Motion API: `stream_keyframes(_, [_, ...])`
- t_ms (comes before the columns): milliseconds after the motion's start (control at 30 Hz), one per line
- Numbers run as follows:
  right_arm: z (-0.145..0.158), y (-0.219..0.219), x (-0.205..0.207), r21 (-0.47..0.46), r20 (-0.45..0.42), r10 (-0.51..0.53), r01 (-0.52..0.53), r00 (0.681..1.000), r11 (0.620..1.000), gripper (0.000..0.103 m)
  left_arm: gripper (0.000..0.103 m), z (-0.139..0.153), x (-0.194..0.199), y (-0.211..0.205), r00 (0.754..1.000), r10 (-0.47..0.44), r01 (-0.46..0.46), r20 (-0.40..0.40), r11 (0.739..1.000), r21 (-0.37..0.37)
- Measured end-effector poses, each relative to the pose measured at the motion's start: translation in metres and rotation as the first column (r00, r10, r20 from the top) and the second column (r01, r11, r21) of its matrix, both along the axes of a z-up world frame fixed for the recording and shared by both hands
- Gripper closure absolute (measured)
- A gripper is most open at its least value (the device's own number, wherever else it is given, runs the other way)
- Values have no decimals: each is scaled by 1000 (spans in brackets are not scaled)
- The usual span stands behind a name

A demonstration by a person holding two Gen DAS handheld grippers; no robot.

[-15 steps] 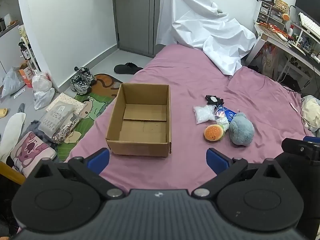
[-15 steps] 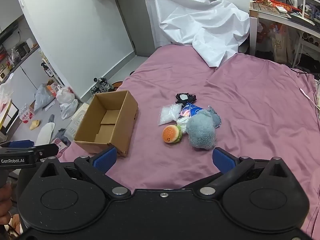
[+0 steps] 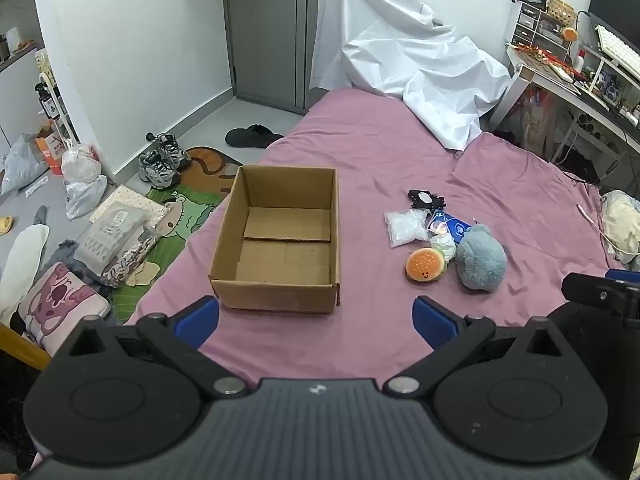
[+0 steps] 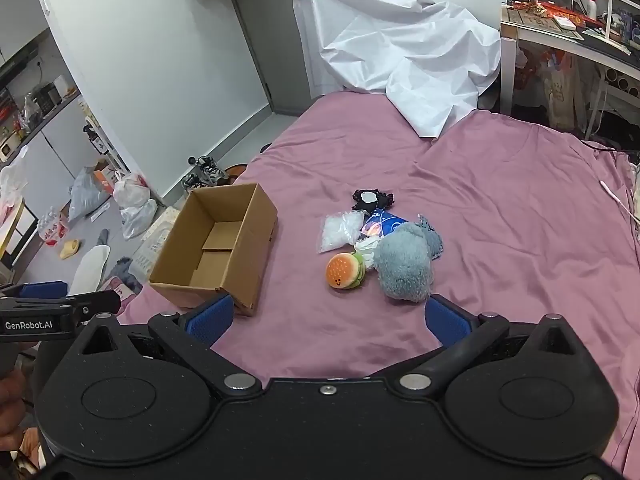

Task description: Organize soft objects

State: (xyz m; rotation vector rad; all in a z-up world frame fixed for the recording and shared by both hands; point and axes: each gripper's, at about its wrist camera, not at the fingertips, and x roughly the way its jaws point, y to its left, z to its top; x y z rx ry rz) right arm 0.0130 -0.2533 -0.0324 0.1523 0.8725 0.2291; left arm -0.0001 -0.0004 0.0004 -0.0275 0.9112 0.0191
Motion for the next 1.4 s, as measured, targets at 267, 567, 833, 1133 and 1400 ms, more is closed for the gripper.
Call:
stream_keyframes(267, [4, 1, 1, -4, 4, -1, 1, 1000, 1000, 0, 1, -2, -1, 0, 1000, -2, 2, 0, 1000, -2])
stream_keyframes(567, [6, 1, 2, -8, 6, -2, 2, 1000, 1000, 0, 1, -2, -1, 0, 1000, -2, 2, 1, 1000, -4])
stream_keyframes(833, [7, 2, 2, -17, 12, -9, 9, 1000, 1000, 0, 1, -1, 1, -4, 1000, 1, -1, 3, 1000, -7])
stream_keyframes(1133, [7, 1, 0, -15, 18, -8, 8, 1000, 1000, 0, 1, 3, 0, 1, 1000, 14, -13, 12, 1000, -25])
stream_keyframes(1400, [7, 2, 0, -17, 19, -6, 6, 1000, 1000, 0, 1, 2, -1, 2, 1000, 11, -11, 15, 1000, -26])
